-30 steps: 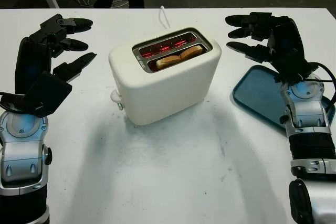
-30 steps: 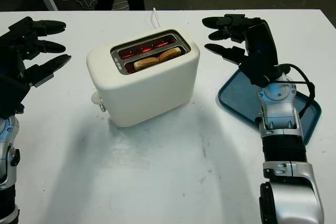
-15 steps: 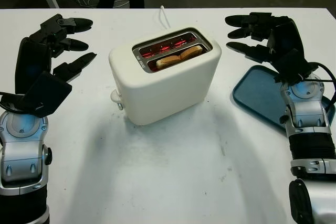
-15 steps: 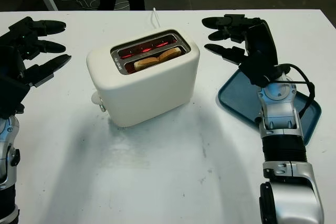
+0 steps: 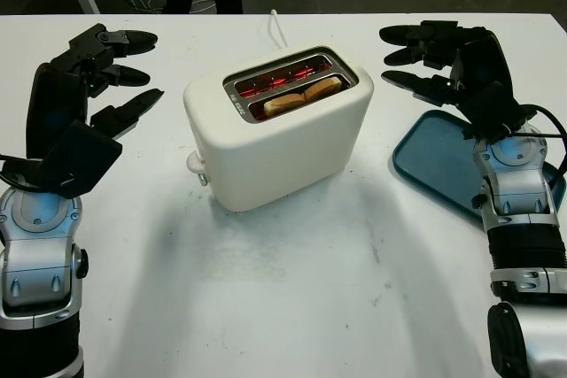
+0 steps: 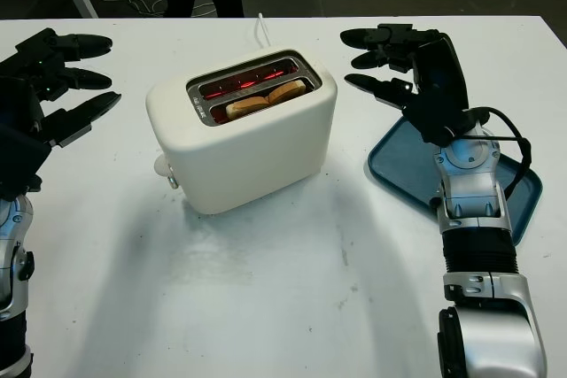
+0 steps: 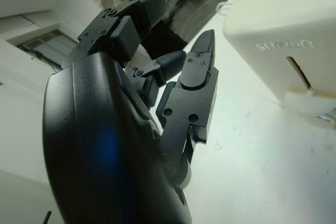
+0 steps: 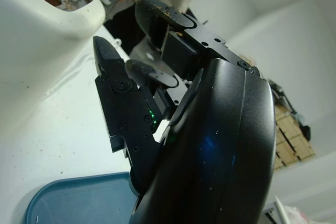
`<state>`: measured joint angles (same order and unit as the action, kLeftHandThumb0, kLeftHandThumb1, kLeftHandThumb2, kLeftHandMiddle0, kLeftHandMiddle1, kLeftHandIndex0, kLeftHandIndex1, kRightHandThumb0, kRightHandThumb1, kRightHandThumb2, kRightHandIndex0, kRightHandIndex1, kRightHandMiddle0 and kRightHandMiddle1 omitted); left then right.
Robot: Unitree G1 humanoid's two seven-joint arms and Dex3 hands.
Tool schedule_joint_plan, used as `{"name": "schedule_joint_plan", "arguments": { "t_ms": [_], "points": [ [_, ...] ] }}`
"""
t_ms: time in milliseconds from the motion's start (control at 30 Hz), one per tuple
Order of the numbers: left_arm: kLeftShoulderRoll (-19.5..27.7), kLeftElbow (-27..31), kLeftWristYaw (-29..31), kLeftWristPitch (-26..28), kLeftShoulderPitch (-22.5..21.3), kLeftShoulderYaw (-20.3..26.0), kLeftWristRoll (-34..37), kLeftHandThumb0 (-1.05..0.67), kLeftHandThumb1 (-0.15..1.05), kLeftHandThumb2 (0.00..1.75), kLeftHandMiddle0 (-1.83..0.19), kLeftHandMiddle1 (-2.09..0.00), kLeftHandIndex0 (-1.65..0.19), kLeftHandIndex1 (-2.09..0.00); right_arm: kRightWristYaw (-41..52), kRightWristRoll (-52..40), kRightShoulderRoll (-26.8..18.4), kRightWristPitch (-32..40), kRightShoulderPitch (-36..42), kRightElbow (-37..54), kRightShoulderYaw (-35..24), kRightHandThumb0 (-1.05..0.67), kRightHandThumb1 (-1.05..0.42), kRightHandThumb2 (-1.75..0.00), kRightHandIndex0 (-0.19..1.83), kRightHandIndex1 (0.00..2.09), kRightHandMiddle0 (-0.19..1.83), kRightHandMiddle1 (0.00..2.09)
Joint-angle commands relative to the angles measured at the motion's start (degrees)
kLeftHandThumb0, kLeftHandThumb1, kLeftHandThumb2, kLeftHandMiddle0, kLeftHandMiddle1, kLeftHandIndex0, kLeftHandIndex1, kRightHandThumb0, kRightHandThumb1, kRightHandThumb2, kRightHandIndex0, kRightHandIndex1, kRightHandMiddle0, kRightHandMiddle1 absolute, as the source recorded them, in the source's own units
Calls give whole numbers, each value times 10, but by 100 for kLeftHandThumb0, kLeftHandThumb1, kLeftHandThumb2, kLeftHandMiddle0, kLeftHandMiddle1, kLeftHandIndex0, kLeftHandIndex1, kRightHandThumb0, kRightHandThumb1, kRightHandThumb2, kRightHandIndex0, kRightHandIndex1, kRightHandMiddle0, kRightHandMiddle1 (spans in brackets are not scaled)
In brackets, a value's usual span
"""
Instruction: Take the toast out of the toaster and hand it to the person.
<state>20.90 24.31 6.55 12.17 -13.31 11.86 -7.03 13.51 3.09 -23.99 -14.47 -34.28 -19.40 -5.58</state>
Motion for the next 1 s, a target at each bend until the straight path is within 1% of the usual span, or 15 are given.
{"name": "schedule_joint_plan", "arguments": {
  "t_ms": [0, 200, 500, 633, 767, 900, 967],
  "points": [
    [6, 3, 2, 2, -1, 0, -2, -10, 92, 4, -47, -100, -52, -58, 0, -4, 0, -1, -6, 9, 0, -11, -80, 0, 69, 75, 94, 0],
    [5, -3, 3, -8, -1, 2, 3, -9, 92, 4, -45, -100, -52, -58, -4, -3, 2, 6, -6, 13, 0, -10, -80, 0, 69, 76, 94, 0],
    [3, 2, 0, -2, 1, 1, 0, -9, 92, 4, -46, -101, -52, -58, -1, -4, 1, 9, -4, 17, 0, -8, -80, 0, 67, 77, 93, 0],
    [3, -3, -1, -11, 2, 3, 2, -9, 92, 4, -46, -101, -52, -59, -1, -7, 3, 10, -4, 16, -2, -8, -80, 0, 67, 77, 94, 0],
    [0, 11, -2, 11, 3, 3, 2, -10, 92, 5, -44, -100, -51, -58, 0, -9, 3, 8, -4, 13, -2, -7, -80, 0, 68, 78, 94, 0],
    [4, 1, 1, -7, 4, 4, 3, -11, 92, 5, -45, -100, -51, -58, -1, -8, 3, 8, -3, 14, -3, -8, -80, 0, 68, 79, 95, 1],
    [6, 0, 0, -7, 4, 3, -1, -11, 92, 4, -46, -100, -52, -58, -2, -8, 4, 12, -3, 16, -3, -8, -80, 0, 68, 79, 94, 0]
  ]
}}
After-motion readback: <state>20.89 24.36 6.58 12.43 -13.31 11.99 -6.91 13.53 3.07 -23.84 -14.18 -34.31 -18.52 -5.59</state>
